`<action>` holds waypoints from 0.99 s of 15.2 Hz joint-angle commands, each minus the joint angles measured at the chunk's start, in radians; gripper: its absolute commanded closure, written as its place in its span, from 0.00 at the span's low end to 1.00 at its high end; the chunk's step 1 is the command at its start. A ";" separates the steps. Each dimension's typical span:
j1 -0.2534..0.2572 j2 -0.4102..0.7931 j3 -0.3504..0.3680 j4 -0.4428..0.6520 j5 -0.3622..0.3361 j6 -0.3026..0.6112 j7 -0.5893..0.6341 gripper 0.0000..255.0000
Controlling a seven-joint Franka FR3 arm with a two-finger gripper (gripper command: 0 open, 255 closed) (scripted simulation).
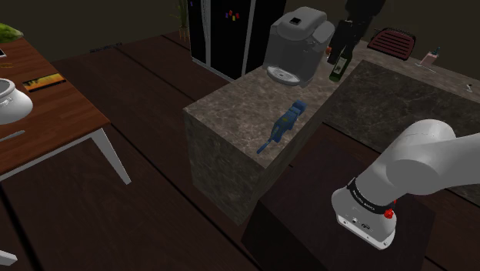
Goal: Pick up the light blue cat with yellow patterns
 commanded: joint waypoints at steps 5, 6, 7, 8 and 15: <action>-0.048 0.045 0.023 -0.096 0.021 0.141 0.138 0.00; -0.059 0.060 0.028 -0.117 0.026 0.177 0.172 0.00; -0.071 0.076 0.033 -0.136 0.030 0.213 0.206 0.00; -0.082 0.093 0.039 -0.155 0.035 0.249 0.239 0.00; -0.163 0.255 0.070 -0.251 0.056 0.510 0.470 0.00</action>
